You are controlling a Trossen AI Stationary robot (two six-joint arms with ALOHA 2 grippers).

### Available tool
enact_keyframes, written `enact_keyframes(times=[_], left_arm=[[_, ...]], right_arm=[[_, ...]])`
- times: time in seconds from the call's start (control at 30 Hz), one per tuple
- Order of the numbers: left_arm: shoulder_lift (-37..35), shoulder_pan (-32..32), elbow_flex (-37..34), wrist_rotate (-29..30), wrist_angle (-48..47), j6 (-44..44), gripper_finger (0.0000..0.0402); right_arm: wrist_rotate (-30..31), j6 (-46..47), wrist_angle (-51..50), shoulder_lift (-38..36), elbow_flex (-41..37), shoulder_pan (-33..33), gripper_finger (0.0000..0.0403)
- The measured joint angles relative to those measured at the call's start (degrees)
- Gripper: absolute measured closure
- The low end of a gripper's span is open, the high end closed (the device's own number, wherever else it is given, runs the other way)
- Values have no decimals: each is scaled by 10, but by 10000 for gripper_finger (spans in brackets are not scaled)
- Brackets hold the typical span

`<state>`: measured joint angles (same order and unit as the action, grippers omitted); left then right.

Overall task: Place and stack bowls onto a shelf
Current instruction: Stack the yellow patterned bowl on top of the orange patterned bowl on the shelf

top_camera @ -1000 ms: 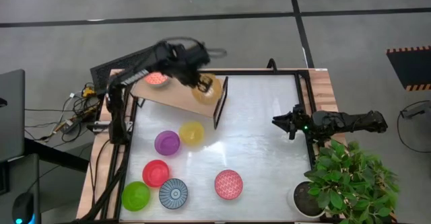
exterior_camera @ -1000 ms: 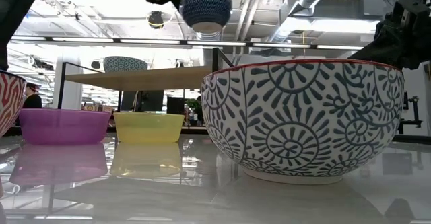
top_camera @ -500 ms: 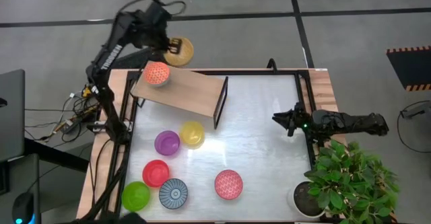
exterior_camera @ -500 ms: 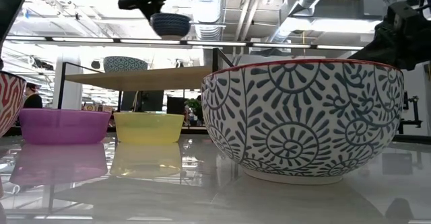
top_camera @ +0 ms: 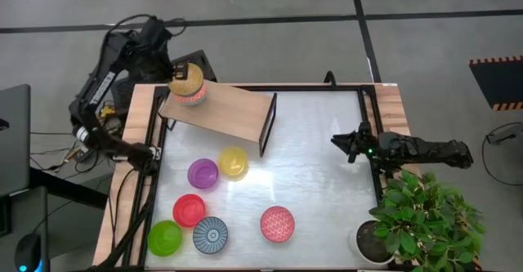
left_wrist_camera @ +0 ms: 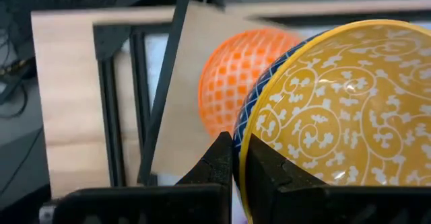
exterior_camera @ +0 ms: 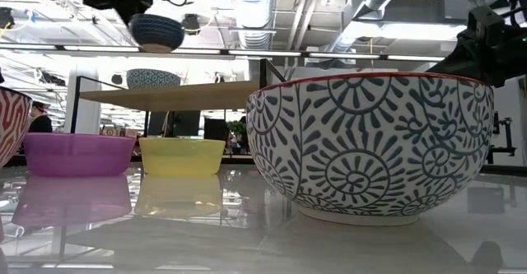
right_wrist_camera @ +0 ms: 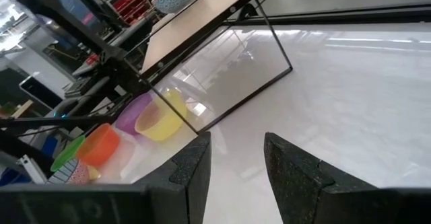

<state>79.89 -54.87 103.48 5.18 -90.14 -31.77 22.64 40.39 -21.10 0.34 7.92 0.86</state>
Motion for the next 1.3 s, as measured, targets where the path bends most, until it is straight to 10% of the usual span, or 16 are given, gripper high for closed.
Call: enact_keyframes(times=[1.3], left_arm=[[42, -73, -44, -19, 69, 51, 401]], right_arm=[[0, 1, -7, 0, 0, -25, 239]])
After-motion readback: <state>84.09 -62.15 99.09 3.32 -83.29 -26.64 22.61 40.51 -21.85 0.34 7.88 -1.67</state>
